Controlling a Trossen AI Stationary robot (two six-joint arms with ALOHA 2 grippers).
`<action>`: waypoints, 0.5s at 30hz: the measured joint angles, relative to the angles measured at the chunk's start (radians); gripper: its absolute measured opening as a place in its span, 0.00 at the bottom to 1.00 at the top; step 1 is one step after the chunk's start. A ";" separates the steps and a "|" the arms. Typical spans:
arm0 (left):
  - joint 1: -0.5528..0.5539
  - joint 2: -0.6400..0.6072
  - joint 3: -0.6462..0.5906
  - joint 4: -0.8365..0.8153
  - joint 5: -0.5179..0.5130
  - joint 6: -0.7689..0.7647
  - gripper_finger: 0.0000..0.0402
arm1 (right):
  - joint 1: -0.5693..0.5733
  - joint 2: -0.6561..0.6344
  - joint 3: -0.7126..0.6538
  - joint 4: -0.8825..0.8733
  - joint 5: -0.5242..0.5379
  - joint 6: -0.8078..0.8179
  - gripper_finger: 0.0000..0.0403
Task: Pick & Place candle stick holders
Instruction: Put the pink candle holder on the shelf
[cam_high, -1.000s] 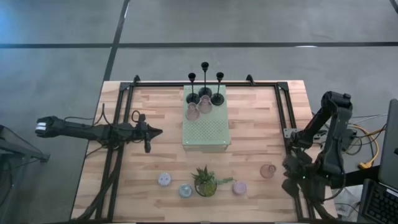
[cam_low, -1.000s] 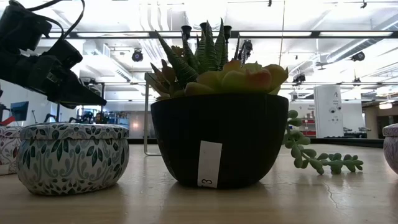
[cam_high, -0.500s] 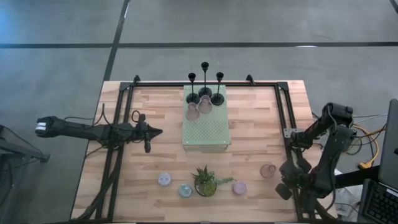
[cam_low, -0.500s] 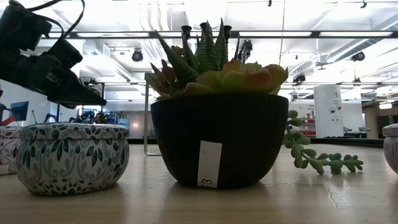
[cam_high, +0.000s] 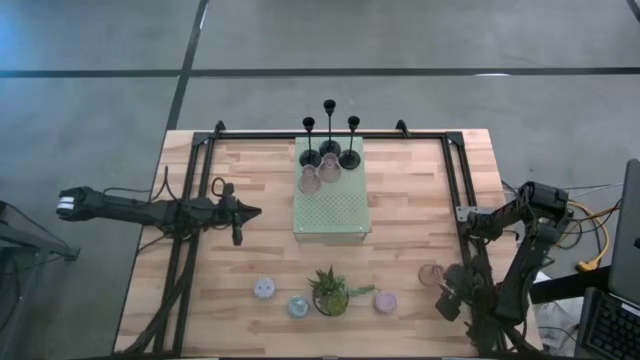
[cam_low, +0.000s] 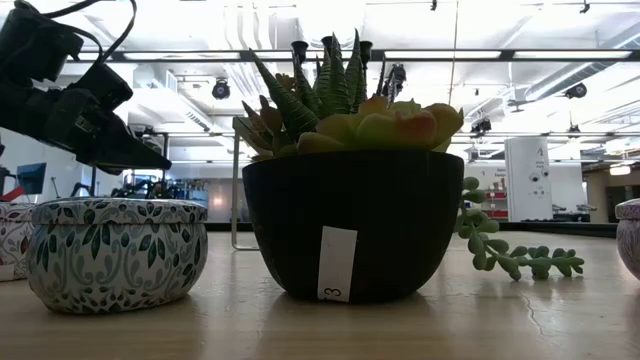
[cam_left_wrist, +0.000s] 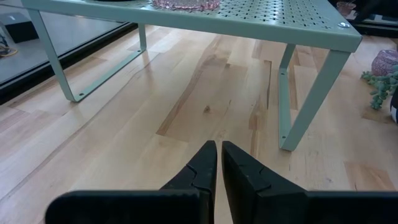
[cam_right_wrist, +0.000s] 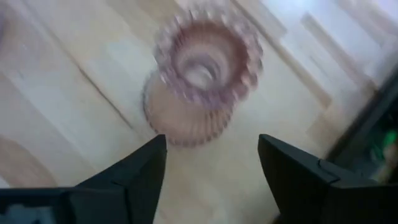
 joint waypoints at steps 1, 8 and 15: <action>0.000 0.000 0.000 0.000 0.000 0.000 0.07 | 0.000 0.007 0.000 -0.004 0.016 0.000 0.63; 0.000 0.000 0.000 0.000 0.000 0.000 0.07 | -0.002 0.047 -0.007 -0.003 0.094 0.002 0.66; 0.000 0.000 0.000 0.000 0.000 0.000 0.07 | -0.015 0.051 -0.016 0.000 0.186 0.003 0.62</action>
